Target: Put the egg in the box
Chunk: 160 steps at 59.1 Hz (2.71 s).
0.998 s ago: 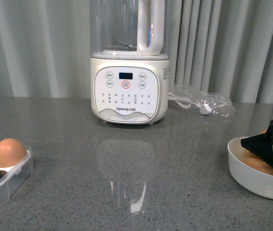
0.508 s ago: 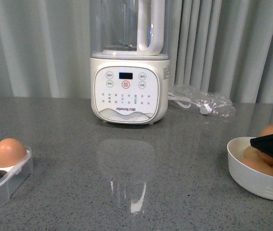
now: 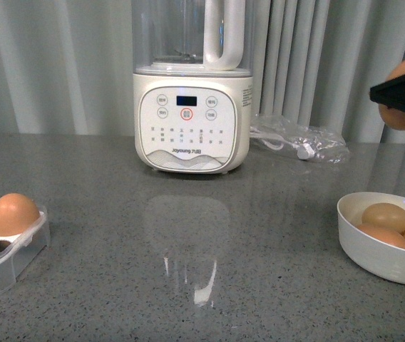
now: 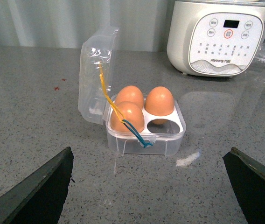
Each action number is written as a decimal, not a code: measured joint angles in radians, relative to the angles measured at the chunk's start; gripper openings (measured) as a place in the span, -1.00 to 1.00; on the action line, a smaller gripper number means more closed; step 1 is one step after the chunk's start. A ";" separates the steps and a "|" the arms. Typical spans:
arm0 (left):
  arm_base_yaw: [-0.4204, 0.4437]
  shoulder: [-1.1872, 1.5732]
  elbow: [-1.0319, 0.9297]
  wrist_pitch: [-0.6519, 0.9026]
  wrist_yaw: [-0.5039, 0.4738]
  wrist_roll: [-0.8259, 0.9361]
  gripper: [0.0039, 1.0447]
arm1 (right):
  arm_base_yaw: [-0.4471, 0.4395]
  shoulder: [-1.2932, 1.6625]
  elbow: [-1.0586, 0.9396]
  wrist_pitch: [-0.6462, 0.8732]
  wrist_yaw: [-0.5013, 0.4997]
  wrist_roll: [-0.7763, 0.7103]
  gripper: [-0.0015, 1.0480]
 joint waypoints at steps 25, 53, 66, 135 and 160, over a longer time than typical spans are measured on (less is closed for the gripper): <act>0.000 0.000 0.000 0.000 0.000 0.000 0.87 | 0.215 0.330 0.254 0.085 -0.127 0.054 -0.19; 0.000 0.000 0.000 0.000 0.000 0.000 0.87 | 0.392 0.542 0.433 0.076 -0.344 0.086 -0.19; 0.000 0.000 0.000 0.000 0.000 0.000 0.87 | 0.418 0.593 0.499 0.023 -0.404 0.095 -0.19; 0.000 0.000 0.000 0.000 0.000 0.000 0.87 | 0.577 0.778 0.767 -0.244 -0.474 -0.069 -0.19; 0.000 0.000 0.000 0.000 0.000 0.000 0.87 | 0.590 0.821 0.808 -0.292 -0.459 -0.109 -0.19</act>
